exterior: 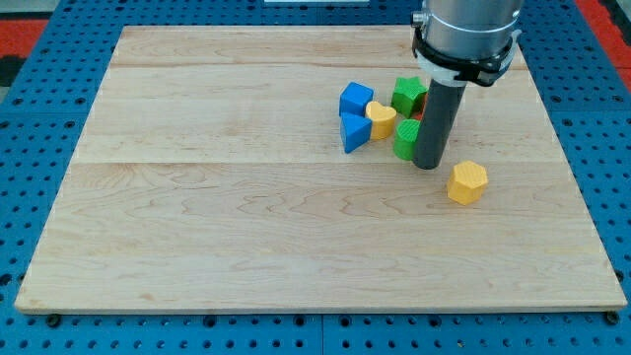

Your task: Move the yellow hexagon to the bottom right to the board

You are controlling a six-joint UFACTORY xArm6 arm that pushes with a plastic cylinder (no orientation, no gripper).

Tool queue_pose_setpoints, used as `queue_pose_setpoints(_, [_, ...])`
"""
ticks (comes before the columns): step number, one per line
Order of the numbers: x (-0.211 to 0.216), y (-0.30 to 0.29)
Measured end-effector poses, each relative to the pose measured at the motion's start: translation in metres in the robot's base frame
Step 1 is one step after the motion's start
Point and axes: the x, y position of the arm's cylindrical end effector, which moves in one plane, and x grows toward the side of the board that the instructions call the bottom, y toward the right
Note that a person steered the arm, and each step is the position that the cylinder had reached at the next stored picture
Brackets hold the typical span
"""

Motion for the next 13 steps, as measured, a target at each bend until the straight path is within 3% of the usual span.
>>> queue_pose_setpoints(4, [0.043, 0.063])
queue_pose_setpoints(13, [0.087, 0.086])
